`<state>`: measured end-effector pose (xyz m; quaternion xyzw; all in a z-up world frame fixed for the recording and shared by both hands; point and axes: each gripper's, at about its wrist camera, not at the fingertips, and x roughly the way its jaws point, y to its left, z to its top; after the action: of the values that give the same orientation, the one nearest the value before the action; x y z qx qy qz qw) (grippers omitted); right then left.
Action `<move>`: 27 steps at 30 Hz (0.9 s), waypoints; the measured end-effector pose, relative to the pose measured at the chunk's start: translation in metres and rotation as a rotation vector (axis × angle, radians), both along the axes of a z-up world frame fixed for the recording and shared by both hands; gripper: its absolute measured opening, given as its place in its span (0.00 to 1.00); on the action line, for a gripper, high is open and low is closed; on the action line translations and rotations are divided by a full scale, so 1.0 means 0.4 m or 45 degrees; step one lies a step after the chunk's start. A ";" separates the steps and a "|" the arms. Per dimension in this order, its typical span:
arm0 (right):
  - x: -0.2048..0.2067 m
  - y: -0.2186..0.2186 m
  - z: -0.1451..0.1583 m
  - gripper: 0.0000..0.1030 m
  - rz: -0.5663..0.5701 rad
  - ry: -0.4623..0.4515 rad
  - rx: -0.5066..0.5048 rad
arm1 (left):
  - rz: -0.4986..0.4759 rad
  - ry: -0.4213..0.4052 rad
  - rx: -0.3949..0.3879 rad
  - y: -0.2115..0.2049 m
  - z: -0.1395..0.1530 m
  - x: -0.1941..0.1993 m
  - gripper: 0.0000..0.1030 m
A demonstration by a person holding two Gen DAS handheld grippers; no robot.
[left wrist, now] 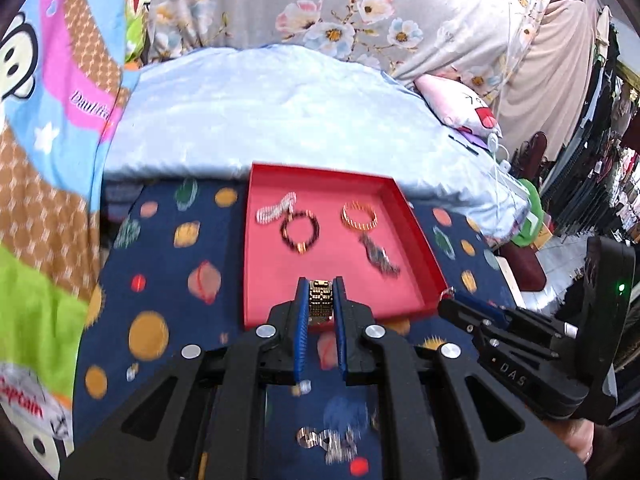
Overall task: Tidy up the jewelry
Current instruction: 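Carry the gold watch and silver ring into the red tray and open both grippers, then withdraw both grippers from the tray toward the remaining earrings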
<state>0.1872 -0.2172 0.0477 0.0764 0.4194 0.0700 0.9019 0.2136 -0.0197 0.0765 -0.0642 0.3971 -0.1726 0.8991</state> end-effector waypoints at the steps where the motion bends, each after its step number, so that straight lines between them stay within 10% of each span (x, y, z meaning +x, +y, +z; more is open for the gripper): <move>1: 0.013 -0.002 -0.003 0.18 0.000 0.001 0.004 | -0.002 -0.005 -0.002 -0.006 0.001 0.020 0.11; 20: 0.188 0.011 -0.146 0.19 -0.016 0.128 -0.015 | 0.010 0.038 0.065 -0.079 -0.119 0.216 0.11; 27: 0.170 -0.008 -0.113 0.29 -0.059 0.075 0.002 | 0.075 0.021 0.077 -0.051 -0.104 0.211 0.41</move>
<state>0.2553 -0.2205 0.0025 0.0889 0.4437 0.0473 0.8905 0.2980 -0.0402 0.0348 -0.0499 0.4075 -0.1335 0.9020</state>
